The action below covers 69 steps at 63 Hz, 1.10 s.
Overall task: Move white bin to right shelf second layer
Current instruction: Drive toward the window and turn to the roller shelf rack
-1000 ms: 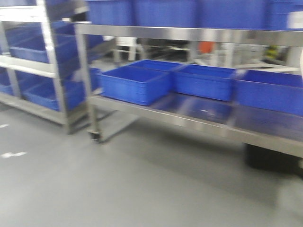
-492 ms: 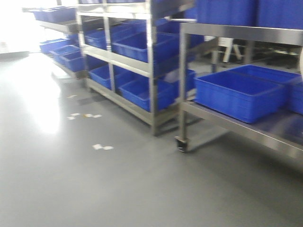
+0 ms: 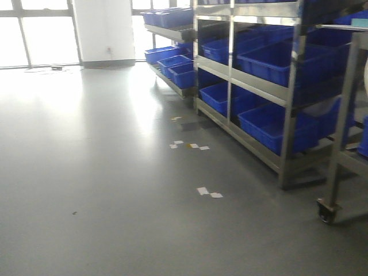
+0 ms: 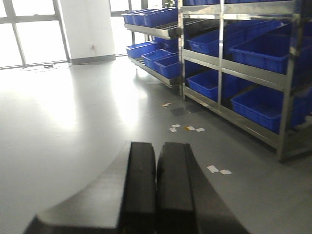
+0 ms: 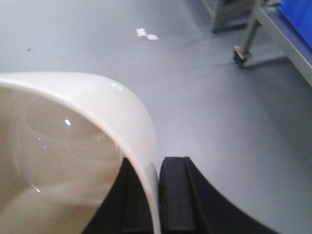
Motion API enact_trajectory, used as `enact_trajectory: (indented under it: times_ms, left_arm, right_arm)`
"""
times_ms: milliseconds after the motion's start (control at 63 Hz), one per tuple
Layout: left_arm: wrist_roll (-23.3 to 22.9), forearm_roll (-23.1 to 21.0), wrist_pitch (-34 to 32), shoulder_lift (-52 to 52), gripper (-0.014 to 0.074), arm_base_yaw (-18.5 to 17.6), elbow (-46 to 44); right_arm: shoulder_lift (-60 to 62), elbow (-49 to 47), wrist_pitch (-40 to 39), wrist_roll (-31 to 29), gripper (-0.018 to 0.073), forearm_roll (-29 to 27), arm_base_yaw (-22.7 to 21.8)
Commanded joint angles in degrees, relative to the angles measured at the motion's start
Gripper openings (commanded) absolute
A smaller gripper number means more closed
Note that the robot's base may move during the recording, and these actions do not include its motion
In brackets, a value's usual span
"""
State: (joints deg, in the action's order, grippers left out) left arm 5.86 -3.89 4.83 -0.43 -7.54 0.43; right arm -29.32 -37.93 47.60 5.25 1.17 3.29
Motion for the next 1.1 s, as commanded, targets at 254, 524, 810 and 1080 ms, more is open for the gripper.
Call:
enact_trajectory:
  times_ms: [254,524,810,1080]
  left_arm:
    - [-0.15,-0.35,-4.83,-0.8,0.0085,-0.27,2.11]
    - [-0.15,-0.35,-4.83,-0.8,0.0085,-0.27,2.11]
    - [-0.15,-0.35,-4.83,-0.8,0.0085,-0.27,2.11]
    - [-0.15,-0.35,-4.83,-0.8,0.0085,-0.27,2.11]
  right_arm:
    - [-0.11,-1.79,-4.84,-0.2,0.0057,0.11,0.03]
    - [-0.11,-1.79,-4.84,-0.2,0.0057,0.11,0.03]
    - [-0.11,-1.79,-4.84,-0.2,0.0057,0.11,0.03]
    - [-0.11,-1.79,-4.9,-0.2,0.0057,0.11,0.03]
